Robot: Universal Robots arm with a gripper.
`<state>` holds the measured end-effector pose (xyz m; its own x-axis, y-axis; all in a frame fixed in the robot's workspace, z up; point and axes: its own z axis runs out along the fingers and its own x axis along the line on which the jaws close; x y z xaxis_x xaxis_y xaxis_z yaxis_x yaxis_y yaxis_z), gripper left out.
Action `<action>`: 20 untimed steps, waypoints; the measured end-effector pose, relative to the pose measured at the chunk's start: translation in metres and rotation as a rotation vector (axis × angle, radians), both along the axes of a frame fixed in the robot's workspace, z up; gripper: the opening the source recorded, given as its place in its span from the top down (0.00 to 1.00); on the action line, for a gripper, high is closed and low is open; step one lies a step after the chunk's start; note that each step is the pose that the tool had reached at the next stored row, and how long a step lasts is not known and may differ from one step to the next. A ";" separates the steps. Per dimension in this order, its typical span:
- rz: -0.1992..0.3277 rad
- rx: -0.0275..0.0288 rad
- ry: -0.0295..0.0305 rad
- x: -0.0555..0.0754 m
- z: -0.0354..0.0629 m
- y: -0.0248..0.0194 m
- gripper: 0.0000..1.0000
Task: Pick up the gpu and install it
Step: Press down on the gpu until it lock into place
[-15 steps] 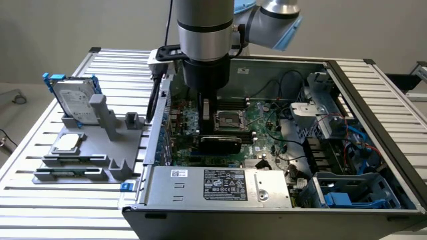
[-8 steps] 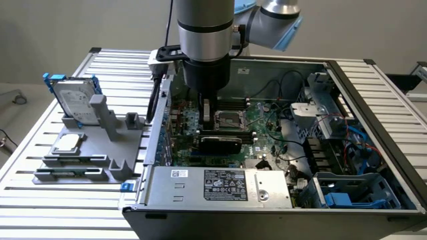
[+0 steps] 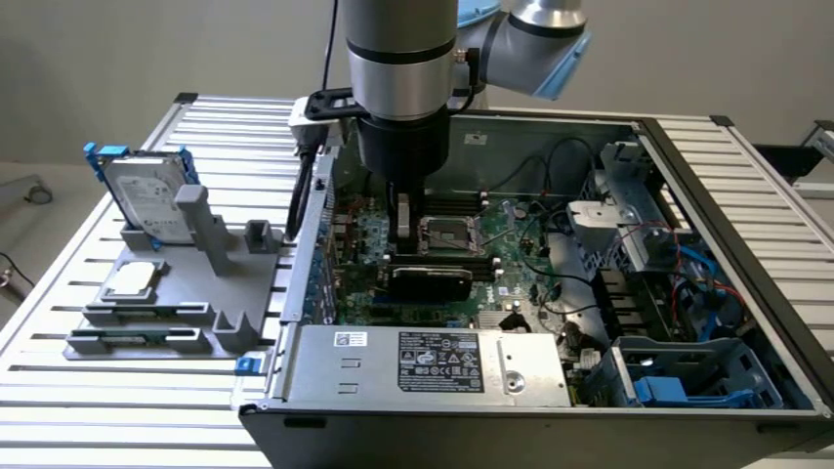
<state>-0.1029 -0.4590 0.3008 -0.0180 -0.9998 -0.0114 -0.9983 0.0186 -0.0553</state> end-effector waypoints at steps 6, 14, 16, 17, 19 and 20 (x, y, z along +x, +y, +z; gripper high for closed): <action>0.000 -0.0001 0.0000 0.000 0.0000 0.0000 0.89; 0.000 -0.0001 0.0046 -0.001 -0.0085 0.0047 0.89; 0.000 -0.0003 0.0104 -0.001 -0.0105 0.0057 0.89; 0.000 -0.0002 0.0139 -0.001 -0.0114 0.0062 0.89; 0.000 -0.0001 0.0213 -0.001 -0.0132 0.0069 0.89; 0.000 0.0000 0.0247 -0.001 -0.0142 0.0070 0.89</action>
<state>-0.1036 -0.4520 0.2866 -0.0182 -0.9998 -0.0109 -0.9994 0.0186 -0.0306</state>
